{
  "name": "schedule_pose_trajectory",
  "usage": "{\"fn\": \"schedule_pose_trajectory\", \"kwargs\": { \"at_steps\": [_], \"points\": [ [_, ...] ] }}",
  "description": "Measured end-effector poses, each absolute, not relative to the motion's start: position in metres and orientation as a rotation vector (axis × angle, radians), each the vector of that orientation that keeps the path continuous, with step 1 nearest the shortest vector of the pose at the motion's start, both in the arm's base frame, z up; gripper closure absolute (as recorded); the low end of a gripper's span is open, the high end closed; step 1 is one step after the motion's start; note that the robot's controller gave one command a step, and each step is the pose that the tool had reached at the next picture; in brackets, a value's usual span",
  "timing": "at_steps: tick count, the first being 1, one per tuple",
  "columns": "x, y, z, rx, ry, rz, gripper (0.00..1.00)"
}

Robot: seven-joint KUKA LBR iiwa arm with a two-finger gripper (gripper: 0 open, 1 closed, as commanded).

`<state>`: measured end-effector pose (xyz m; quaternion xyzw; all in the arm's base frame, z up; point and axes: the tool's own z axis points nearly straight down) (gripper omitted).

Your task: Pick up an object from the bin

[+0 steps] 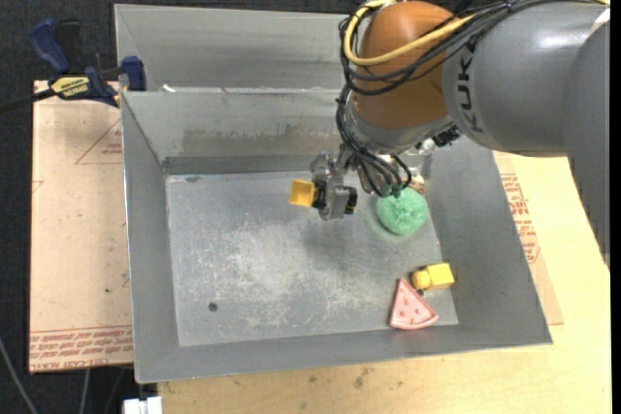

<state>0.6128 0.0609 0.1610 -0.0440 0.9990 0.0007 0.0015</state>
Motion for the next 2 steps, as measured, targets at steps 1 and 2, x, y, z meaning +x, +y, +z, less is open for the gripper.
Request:
{"fn": "schedule_pose_trajectory", "kwargs": {
  "at_steps": [1,2],
  "points": [
    [0.613,0.061,0.161,-0.138,3.136,0.002,1.00],
    [0.621,0.065,0.352,-0.174,3.124,0.001,1.00]
  ]
}}
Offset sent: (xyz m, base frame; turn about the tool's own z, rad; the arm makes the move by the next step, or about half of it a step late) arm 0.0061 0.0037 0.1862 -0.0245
